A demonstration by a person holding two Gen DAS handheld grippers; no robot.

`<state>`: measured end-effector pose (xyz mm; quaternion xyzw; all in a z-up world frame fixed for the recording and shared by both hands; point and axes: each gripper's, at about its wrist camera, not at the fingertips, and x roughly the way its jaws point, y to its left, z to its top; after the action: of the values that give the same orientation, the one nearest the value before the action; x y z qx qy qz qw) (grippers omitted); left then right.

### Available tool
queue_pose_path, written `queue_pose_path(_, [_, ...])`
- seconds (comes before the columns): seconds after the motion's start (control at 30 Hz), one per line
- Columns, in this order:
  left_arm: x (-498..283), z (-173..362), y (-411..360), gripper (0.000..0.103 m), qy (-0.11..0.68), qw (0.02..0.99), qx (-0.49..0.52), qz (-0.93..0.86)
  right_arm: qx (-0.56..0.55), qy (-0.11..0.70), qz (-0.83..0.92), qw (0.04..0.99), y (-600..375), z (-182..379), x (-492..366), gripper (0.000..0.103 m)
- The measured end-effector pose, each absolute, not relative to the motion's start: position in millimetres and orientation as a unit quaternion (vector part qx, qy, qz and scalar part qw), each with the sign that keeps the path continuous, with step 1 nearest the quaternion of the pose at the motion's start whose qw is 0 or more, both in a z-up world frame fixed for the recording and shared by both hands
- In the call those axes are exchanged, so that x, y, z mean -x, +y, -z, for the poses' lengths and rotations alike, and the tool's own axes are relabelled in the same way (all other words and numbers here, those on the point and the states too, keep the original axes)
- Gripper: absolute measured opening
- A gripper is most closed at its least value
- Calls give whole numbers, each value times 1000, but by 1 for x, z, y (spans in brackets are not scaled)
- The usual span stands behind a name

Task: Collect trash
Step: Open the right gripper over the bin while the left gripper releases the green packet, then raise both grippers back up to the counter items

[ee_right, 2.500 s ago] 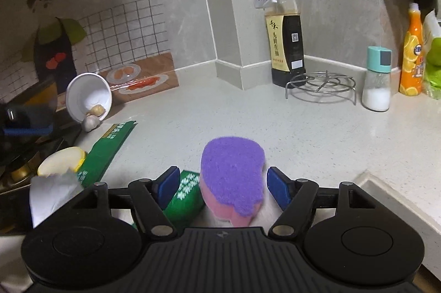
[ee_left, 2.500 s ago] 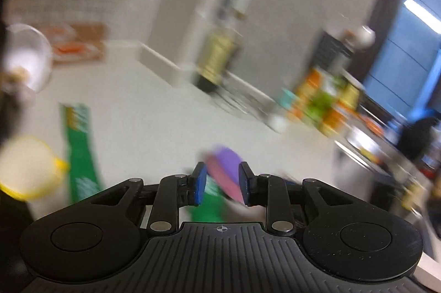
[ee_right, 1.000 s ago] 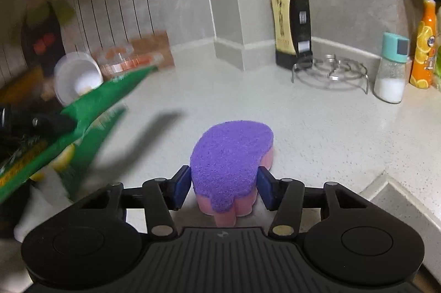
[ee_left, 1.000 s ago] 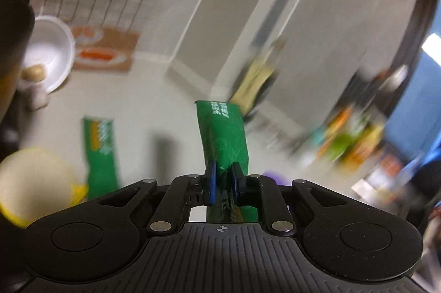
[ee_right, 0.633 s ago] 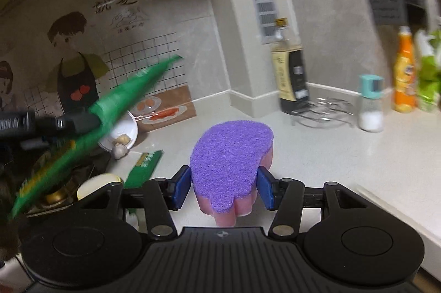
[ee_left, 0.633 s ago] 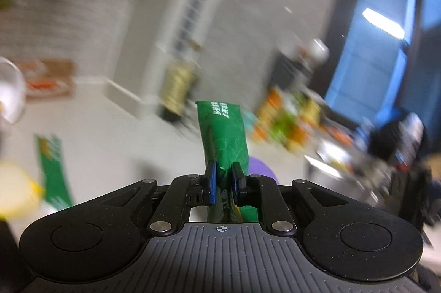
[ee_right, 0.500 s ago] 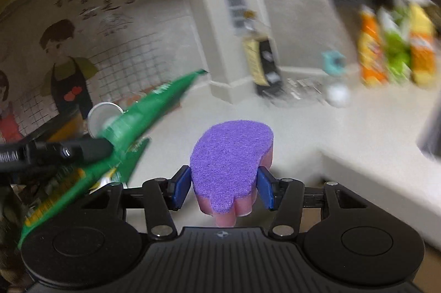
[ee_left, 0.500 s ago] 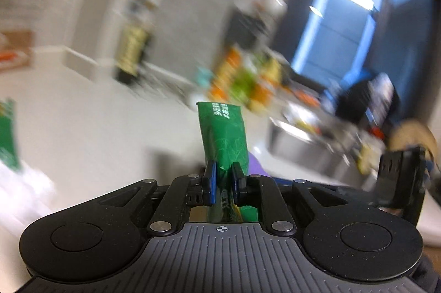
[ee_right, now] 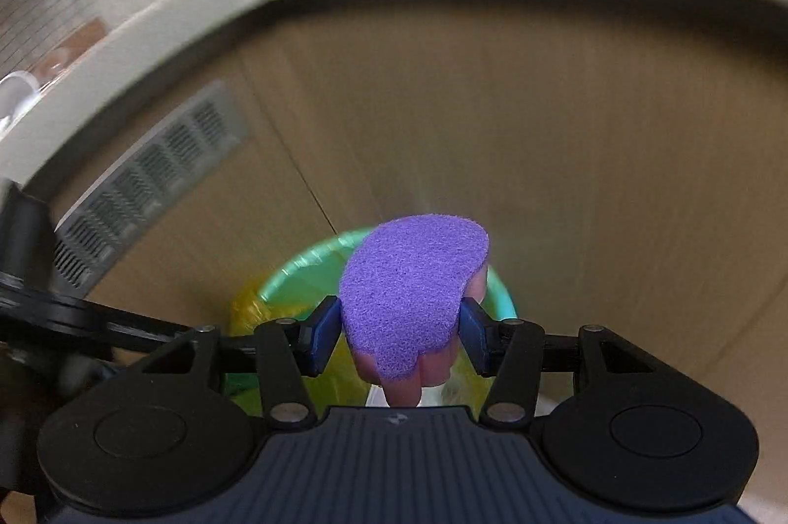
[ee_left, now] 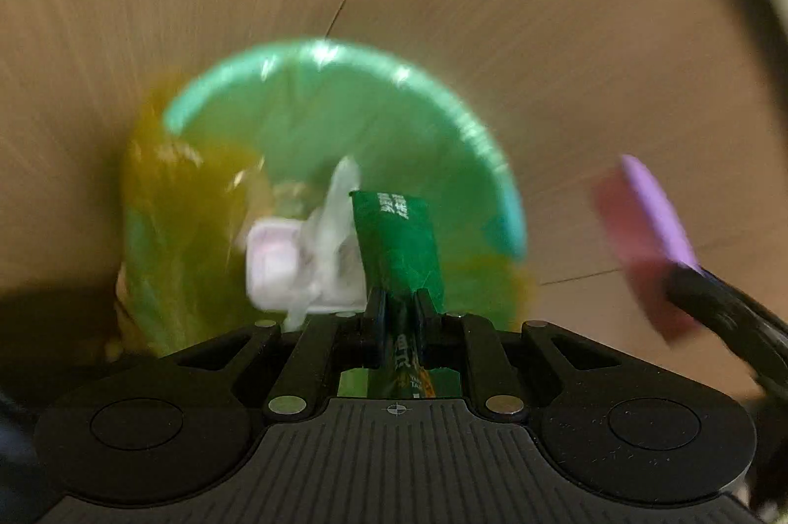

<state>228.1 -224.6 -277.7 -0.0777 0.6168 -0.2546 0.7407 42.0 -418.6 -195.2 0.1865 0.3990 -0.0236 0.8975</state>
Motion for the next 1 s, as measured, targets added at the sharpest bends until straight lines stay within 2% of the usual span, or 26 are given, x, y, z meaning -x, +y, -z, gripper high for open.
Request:
queue_pose_path(0.2, [-270, 352, -226, 24, 680, 698, 149, 168, -208, 438, 26, 874, -430, 232, -51, 52])
queue_pose_path(0.33, [-267, 352, -217, 24, 672, 700, 170, 171, -220, 459, 21, 860, -430, 252, -57, 52])
queue_pose_path(0.47, [-260, 329, -207, 24, 650, 704, 201, 204, -237, 479, 8, 845, -427, 272, -67, 52])
queue_pose_path(0.63, [-241, 275, -191, 24, 594, 752, 166, 233, -250, 501, -20, 828, -415, 284, -93, 54])
queue_pose_path(0.77, [-221, 231, -175, 24, 554, 784, 144, 241, -232, 493, -10, 838, -404, 270, -95, 60])
queue_pose_path(1.0, [-171, 165, -142, 24, 468, 846, 108, 231, -202, 461, -10, 864, -377, 222, -86, 61])
